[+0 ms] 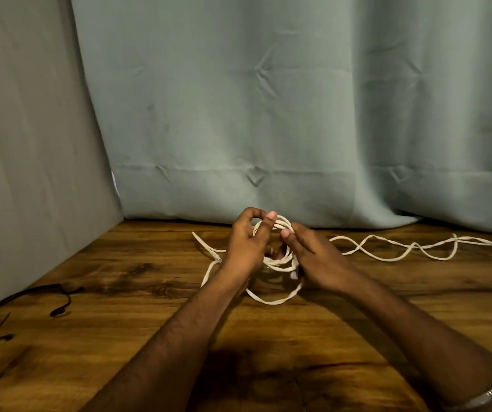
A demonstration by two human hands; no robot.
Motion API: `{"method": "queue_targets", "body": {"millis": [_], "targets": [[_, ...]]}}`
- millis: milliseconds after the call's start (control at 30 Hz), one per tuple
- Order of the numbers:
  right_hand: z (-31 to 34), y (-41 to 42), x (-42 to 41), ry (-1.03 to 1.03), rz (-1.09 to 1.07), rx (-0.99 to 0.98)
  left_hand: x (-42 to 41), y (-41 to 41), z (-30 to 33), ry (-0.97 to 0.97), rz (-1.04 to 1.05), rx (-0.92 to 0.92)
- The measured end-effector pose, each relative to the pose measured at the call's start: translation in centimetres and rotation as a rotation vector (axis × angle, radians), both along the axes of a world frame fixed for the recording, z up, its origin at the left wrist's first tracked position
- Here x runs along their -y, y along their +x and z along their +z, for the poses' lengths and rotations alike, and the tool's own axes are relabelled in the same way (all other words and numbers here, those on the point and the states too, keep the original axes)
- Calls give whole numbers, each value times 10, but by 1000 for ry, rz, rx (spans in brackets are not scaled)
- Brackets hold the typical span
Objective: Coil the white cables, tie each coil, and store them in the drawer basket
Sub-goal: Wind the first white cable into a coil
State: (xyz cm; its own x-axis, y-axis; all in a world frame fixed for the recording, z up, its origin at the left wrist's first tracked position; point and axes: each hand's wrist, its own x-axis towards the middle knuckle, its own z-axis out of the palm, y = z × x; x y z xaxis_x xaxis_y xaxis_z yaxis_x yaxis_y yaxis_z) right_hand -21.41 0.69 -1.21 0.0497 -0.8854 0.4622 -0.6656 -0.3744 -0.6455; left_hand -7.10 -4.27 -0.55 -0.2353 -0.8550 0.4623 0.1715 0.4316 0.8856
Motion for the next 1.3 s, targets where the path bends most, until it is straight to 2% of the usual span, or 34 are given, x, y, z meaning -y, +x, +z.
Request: {"method": "queue_targets", "body": {"millis": [67,200,367,500,567,667,833,933,1100,1167,1300], "targets": [[0,1,1,-89,-78,-49,1,0,1,-175,43,110],[1,-3,2,-81,-108,81,11,4,-6,-586,180,509],[-8,-4,3,-1,-86,88,7,12,-1,-604,321,903],[-1,-7,0,-54,-126,-133,-1,14,4,-591,416,1079],[2,-12,-1,-81,-143,-246,-4,13,4,-536,395,1081],[0,-18,0,-85,-145,-284,-4,12,3,-470,342,1059],[-5,-21,1,-134,-142,-258,-6,20,5,-583,299,1022],[-5,-18,-1,-170,-144,-272,-7,20,4,-588,305,983],[-12,-15,-1,-153,-174,-308,-6,17,-2,-642,428,1014],[-13,-13,-2,-157,-188,-318,-7,18,-2,-660,427,945],[-12,-7,-4,-156,-165,-274,-18,18,7,-858,414,706]]}}
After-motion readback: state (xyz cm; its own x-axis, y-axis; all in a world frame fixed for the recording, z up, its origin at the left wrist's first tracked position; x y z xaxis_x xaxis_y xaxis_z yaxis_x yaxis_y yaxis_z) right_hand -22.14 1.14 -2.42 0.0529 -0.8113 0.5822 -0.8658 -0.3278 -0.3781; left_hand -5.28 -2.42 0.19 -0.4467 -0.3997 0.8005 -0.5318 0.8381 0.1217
